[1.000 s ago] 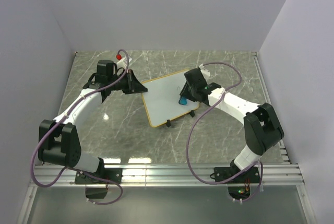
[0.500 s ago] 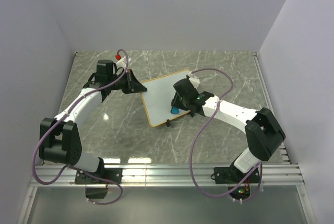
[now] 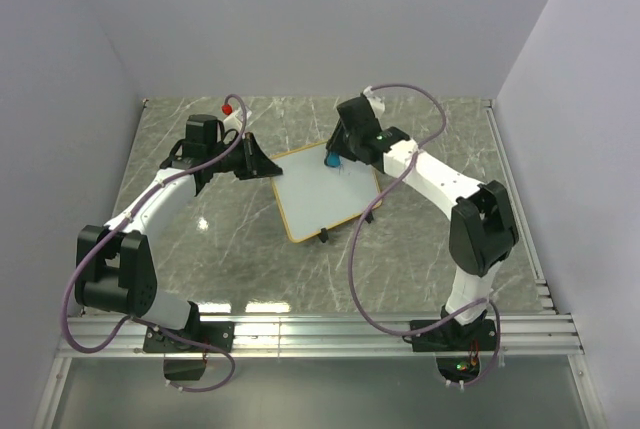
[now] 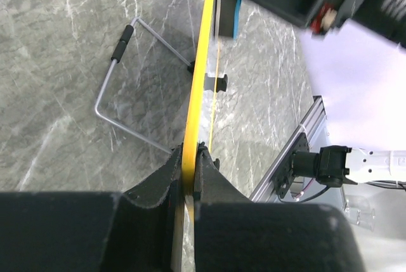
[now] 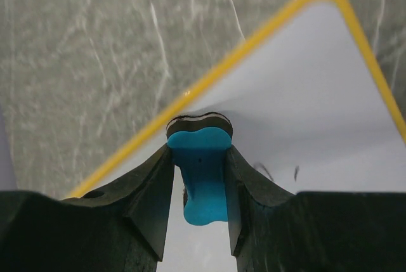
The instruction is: Erase the whiteboard
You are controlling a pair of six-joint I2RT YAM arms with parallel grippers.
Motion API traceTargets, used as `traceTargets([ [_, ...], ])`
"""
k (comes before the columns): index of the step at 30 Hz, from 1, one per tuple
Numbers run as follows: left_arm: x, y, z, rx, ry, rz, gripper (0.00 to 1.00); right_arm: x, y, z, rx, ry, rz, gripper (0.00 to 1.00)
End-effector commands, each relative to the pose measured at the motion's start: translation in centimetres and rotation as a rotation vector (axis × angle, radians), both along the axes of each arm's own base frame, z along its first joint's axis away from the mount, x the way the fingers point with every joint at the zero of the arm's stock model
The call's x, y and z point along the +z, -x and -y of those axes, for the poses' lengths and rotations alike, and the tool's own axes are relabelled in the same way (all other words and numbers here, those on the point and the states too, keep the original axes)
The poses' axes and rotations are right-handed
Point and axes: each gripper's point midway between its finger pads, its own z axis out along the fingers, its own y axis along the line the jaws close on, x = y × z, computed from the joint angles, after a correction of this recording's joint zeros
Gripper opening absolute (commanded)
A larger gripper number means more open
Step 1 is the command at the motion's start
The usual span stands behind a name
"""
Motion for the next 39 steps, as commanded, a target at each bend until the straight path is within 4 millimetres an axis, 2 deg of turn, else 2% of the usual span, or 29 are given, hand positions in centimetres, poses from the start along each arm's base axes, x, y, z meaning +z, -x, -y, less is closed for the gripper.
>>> traceTargets([
  [1,0.3,0.4,0.1,-0.026,-0.045,0.048,0.0,1.2,-2.2,-0.4,0.001,0.018,0.048,0.0],
  [4,0.2,0.6,0.1,-0.028,-0.046,0.047,0.0,0.5,-2.0,-0.4,-0.003,0.004,0.034,0.0],
  [5,0.2,0.6,0.1,-0.029,-0.047,0.048,0.0,-0.5,-1.4,-0.3,0.003,0.003,0.012,0.0],
  [7,0.0,0.7,0.1,-0.032,-0.049,0.043,0.0,-1.0,-0.8,-0.2,-0.004,-0.016,0.003,0.0],
  [8,-0.1,0.7,0.0,-0.03,-0.051,0.041,0.0,-2.6,0.1,0.3,-0.005,-0.003,-0.031,0.0],
  [10,-0.1,0.6,0.0,-0.031,-0.05,0.041,0.0,-2.7,1.0,0.7,-0.01,-0.017,-0.033,0.0],
  [11,-0.1,0.6,0.0,-0.03,-0.049,0.043,0.0,-4.5,2.2,1.4,-0.011,0.003,-0.066,0.0],
  [13,-0.1,0.5,0.1,-0.031,-0.048,0.043,0.0,-5.1,3.2,1.9,-0.009,-0.01,-0.075,0.0],
  [15,0.1,0.4,0.1,-0.035,-0.048,0.045,0.0,-6.4,5.4,2.6,-0.002,-0.013,-0.107,0.0],
  [20,0.0,0.4,0.2,-0.038,-0.042,0.044,0.01,-7.7,9.9,3.2,0.032,-0.021,-0.133,0.0],
  [23,-0.3,0.4,0.2,-0.039,-0.043,0.044,0.0,-7.7,10.9,3.2,0.023,-0.043,-0.13,0.0],
  [25,-0.5,0.6,0.2,-0.041,-0.044,0.039,0.0,-7.6,10.7,3.3,0.02,-0.033,-0.127,0.0],
  [27,-0.6,0.7,0.3,-0.044,-0.047,0.039,0.0,-6.1,9.3,3.0,0.023,-0.013,-0.087,0.0],
  [30,-0.7,0.8,0.5,-0.051,-0.05,0.039,0.0,-3.7,6.5,2.5,0.012,-0.011,-0.035,0.0],
  [31,-0.7,0.9,0.6,-0.054,-0.051,0.037,0.0,-2.3,4.9,1.9,0.004,-0.026,-0.009,0.0],
  [33,-0.6,0.9,0.6,-0.052,-0.055,0.036,0.0,-0.9,2.8,2.1,-0.014,-0.029,0.015,0.0],
  [34,-0.4,0.9,0.7,-0.054,-0.054,0.04,0.0,0.3,1.2,1.5,-0.019,-0.033,0.035,0.0],
  [37,-0.2,1.0,0.7,-0.057,-0.056,0.038,0.0,1.8,-1.8,1.4,-0.032,-0.016,0.067,0.0],
  [39,0.0,0.9,0.7,-0.054,-0.058,0.039,0.0,1.9,-2.8,1.6,-0.041,-0.008,0.066,0.0],
])
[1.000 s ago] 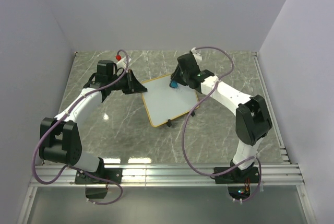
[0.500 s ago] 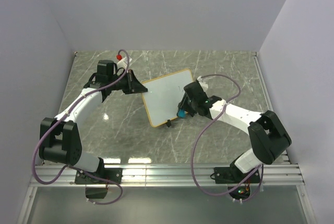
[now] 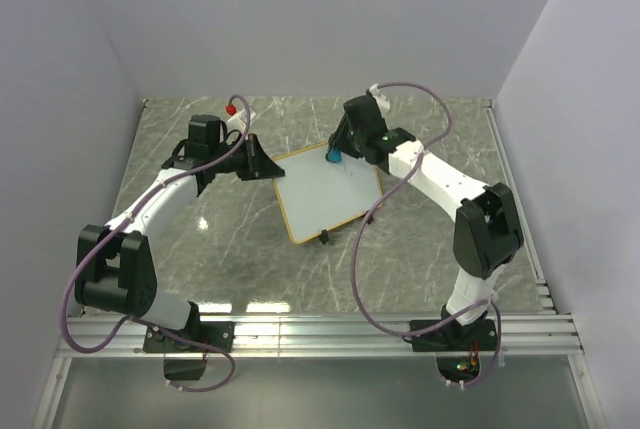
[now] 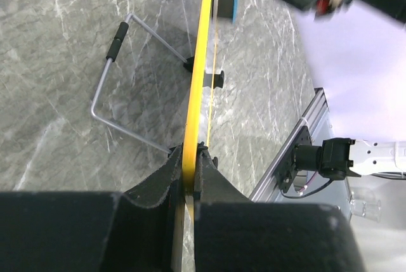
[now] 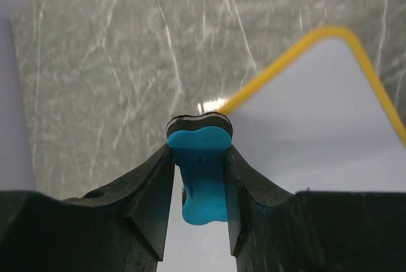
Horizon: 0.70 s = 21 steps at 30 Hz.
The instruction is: Erase the whiteboard
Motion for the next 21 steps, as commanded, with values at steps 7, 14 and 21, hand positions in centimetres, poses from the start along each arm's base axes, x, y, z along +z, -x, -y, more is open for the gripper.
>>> traceTargets([
  [7,0.1,0.4,0.2,-0.015,-0.042,0.016,0.0,-4.2,2.3,1.4,-0.024,0.03,-0.06,0.0],
  [14,-0.4,0.1,0.3,-0.014,-0.041,0.008,0.0,-10.8,10.8,0.9,0.06,0.061,-0.186,0.0],
  [21,-0.2,0.1,0.4,-0.022,-0.052,0.006,0.0,-8.8,7.2,2.6,-0.017,0.076,-0.131,0.0],
])
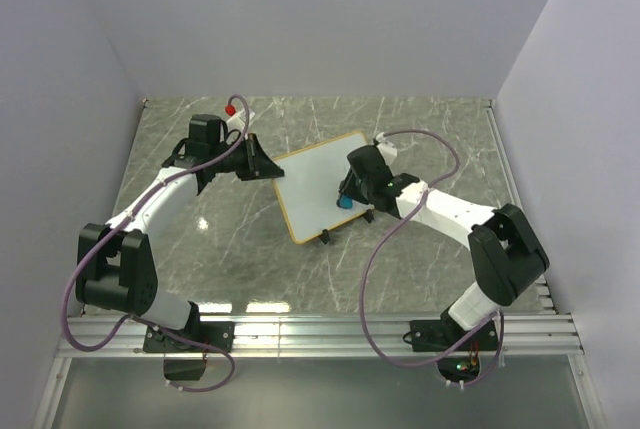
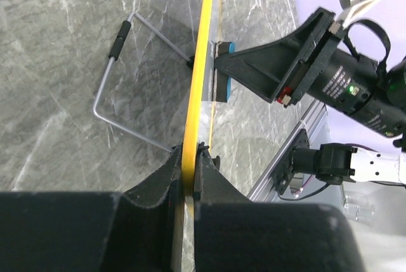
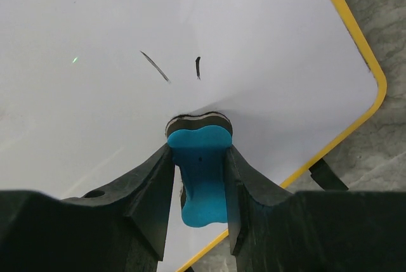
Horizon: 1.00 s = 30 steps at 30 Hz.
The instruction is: Erase the whiteboard
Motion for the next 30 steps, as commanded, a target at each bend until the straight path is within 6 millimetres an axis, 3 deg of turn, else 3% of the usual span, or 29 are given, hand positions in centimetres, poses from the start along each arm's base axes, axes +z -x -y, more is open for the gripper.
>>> traceTargets([
  [1,0.1,0.2,0.6,-0.047,-0.049,0.046,0.0,-0.4,-1.7,0.4,-0.012,0.013,-0.034,0.0],
  [7,0.5,0.6,1.0,-0.057,-0.06,0.046,0.0,5.0,-9.1,1.8,-0.068,0.024,0.068,0.0],
  [11,0.6,0.8,1.2,-0.057,-0.066,0.049,0.0,6.1,-10.9,1.9,-0.075,0.032,0.082,0.0],
  [14,0.6,0.7,1.1,-0.052,-0.066,0.053,0.0,5.4,-9.8,1.7,-0.08,-0.006,0.061,0.0],
  [15,0.6,0.7,1.2,-0.051,-0.066,0.049,0.0,3.6,-8.7,1.8,-0.077,-0.005,0.034,0.0],
  [17,0.5,0.6,1.2,-0.049,-0.062,0.052,0.0,2.1,-7.0,1.5,-0.078,-0.02,0.002,0.0],
  [20,0.3,0.4,1.4,-0.048,-0.06,0.047,0.0,-1.5,-2.7,1.7,-0.059,-0.009,-0.068,0.0],
  [23,0.1,0.2,1.5,-0.048,-0.062,0.043,0.0,-3.9,0.6,1.7,-0.035,-0.011,-0.109,0.0],
  [27,-0.1,0.0,1.5,-0.054,-0.068,0.041,0.0,-4.9,1.7,2.5,-0.03,0.018,-0.132,0.0],
  [30,-0.2,0.0,1.6,-0.059,-0.07,0.037,0.0,-3.8,0.9,2.5,-0.021,0.033,-0.1,0.0],
])
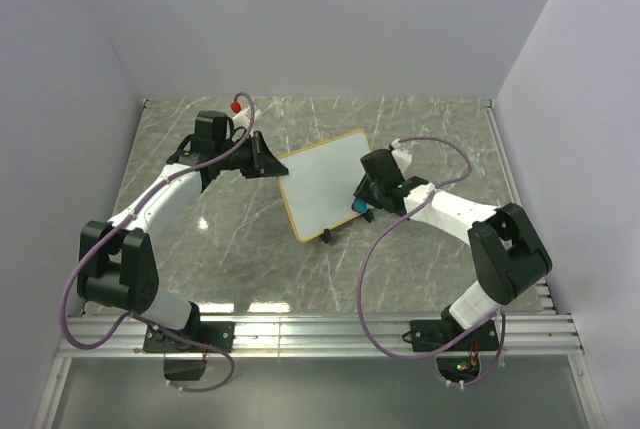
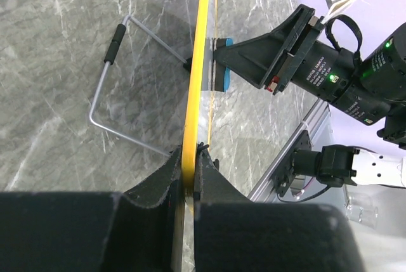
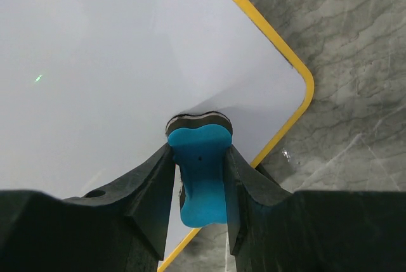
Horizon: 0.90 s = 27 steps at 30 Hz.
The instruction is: Erase the whiteboard
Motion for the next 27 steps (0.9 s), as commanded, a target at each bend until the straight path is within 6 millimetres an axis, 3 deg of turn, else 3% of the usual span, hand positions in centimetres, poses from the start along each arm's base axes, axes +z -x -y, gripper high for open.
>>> traceTargets([
  [1,-0.7,0.2,0.5,-0.056,-0.049,0.035,0.0,-0.6,0.5,-1.4,0.061,0.002,-0.026,0.0],
  [4,-0.7,0.2,0.5,-0.059,-0.054,0.028,0.0,1.5,-1.5,-1.7,0.055,-0.008,0.013,0.0],
  [9,0.3,-0.3,0.2,-0.039,-0.074,0.055,0.0,8.1,-4.9,-2.8,0.045,-0.05,0.142,0.0],
  [10,0.4,-0.6,0.0,-0.021,-0.086,0.062,0.0,10.1,-5.6,-2.7,0.037,-0.06,0.182,0.0],
  [14,1.3,-2.0,-1.2,0.072,-0.143,0.107,0.0,13.3,-6.1,-1.0,0.014,-0.04,0.252,0.0],
  [18,1.6,-3.4,-3.2,0.2,-0.222,0.14,0.0,13.2,-5.8,3.2,-0.069,-0.009,0.245,0.0],
  [24,1.7,-4.3,-5.4,0.332,-0.294,0.173,0.0,9.3,-4.0,10.6,-0.196,0.096,0.136,0.0],
  [27,1.3,-4.3,-5.2,0.326,-0.286,0.166,0.0,7.5,-3.1,12.4,-0.222,0.149,0.08,0.0],
])
